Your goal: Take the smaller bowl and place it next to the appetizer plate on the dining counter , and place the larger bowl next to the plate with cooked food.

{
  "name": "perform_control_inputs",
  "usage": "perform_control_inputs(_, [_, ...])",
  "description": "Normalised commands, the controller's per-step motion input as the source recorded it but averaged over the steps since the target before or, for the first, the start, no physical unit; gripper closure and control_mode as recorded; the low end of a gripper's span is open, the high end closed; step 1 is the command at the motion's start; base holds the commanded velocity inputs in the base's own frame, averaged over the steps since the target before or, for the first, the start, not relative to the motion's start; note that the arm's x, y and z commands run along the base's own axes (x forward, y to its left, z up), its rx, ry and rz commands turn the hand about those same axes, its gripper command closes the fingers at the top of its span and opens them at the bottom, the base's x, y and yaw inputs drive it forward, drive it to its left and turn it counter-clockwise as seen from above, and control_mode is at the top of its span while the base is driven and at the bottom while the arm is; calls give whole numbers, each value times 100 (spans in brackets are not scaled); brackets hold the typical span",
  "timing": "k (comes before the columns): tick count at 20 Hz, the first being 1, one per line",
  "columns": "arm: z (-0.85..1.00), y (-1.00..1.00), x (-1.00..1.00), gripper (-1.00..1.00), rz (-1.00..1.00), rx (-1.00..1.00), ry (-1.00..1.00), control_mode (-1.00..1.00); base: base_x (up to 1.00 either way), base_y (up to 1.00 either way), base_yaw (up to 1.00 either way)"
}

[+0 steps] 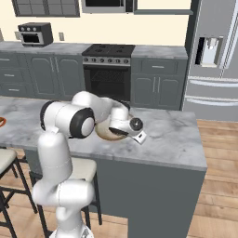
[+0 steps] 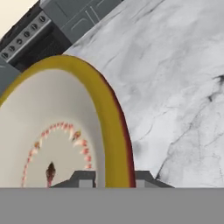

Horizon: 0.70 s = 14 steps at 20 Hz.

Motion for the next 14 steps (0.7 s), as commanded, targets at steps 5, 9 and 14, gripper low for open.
perform_control_inputs(5, [68, -52, -1, -100, 0, -2, 31, -100, 0, 0, 0])
perform_control_inputs(9, [91, -36, -1, -100, 2, -14, 11, -100, 0, 0, 0])
perform_control_inputs(14, [29, 20, -39, -100, 14, -15, 2, -100, 0, 0, 0])
